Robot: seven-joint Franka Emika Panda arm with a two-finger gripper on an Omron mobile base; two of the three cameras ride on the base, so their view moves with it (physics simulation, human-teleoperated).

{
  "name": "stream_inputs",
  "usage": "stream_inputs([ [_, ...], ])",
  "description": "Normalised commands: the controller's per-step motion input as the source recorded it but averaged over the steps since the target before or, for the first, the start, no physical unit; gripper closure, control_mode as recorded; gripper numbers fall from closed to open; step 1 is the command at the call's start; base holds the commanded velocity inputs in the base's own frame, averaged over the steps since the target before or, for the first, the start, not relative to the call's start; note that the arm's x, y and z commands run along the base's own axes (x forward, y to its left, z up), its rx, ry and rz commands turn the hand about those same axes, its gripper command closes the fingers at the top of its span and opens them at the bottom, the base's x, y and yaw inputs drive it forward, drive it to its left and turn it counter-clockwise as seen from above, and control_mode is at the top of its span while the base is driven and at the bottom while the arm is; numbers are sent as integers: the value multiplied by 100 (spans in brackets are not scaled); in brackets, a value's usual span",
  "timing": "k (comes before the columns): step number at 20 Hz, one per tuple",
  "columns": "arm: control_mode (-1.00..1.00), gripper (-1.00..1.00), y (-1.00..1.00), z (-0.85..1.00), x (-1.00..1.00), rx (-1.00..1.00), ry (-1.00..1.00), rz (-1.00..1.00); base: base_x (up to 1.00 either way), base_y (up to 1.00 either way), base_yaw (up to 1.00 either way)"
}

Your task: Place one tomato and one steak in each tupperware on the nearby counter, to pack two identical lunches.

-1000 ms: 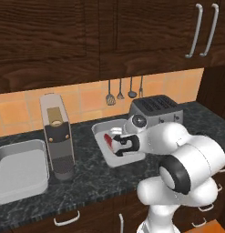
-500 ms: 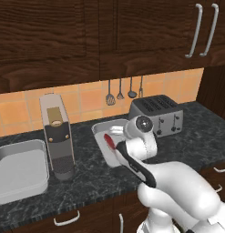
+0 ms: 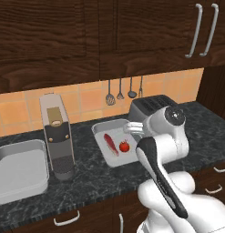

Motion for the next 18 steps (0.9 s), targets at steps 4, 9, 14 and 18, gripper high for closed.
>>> stream_inputs([
  [4,-100,-100,-10,43,-92,0,0,11,0,0,0],
  [9,-100,-100,2,-20,-72,-15,-6,9,0,0,0],
  [14,100,-100,0,-8,-39,-7,-6,1,-1,0,0],
  [18,100,-100,0,0,0,0,0,0,-92,-38,-2],
])
